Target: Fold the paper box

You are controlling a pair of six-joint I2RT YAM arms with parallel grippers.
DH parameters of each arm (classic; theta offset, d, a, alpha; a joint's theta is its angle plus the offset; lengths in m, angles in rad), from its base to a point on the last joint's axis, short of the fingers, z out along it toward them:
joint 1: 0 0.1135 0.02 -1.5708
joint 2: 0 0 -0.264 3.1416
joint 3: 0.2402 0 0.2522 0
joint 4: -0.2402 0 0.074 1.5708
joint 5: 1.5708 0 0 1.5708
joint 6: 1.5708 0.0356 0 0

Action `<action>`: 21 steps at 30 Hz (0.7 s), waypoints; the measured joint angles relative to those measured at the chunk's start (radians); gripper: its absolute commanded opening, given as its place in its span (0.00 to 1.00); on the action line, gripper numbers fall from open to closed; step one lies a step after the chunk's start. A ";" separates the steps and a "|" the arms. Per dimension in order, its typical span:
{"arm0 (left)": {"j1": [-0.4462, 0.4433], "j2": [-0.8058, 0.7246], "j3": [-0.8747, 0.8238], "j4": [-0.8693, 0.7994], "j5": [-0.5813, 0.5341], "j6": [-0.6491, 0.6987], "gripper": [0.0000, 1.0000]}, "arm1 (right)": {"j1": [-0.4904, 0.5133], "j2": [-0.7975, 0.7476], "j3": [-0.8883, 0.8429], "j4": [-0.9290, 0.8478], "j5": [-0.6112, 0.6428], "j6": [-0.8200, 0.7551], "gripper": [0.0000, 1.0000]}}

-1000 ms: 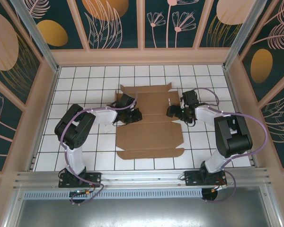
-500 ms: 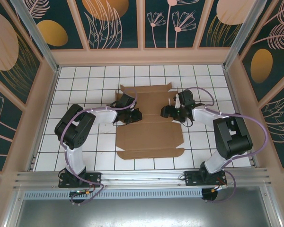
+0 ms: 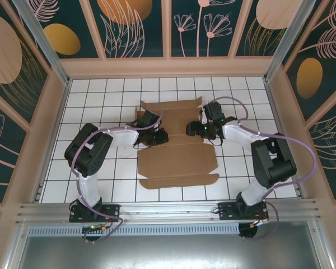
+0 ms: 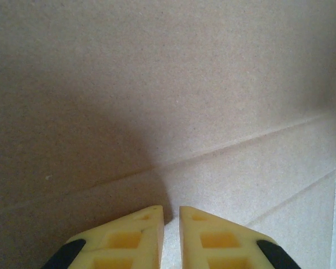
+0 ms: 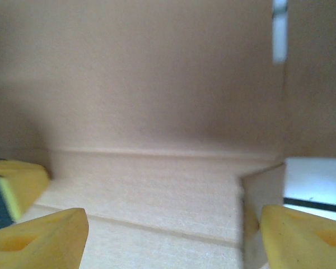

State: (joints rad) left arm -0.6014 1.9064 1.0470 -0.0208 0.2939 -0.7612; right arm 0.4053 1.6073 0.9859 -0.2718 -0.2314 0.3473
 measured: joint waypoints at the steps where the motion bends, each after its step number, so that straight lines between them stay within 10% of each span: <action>1: 0.000 -0.005 0.006 -0.018 -0.008 0.006 0.20 | -0.002 -0.018 0.026 -0.004 0.003 -0.004 0.79; 8: 0.001 -0.089 0.074 -0.123 -0.033 0.054 0.23 | -0.062 -0.016 0.227 0.014 0.070 -0.043 0.62; 21: 0.001 -0.077 0.007 -0.103 0.039 0.049 0.20 | -0.177 0.500 0.668 -0.056 0.089 -0.129 0.63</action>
State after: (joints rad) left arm -0.6003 1.8297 1.0538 -0.1242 0.3328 -0.7120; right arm 0.2283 2.1075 1.6543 -0.3283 -0.1421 0.2184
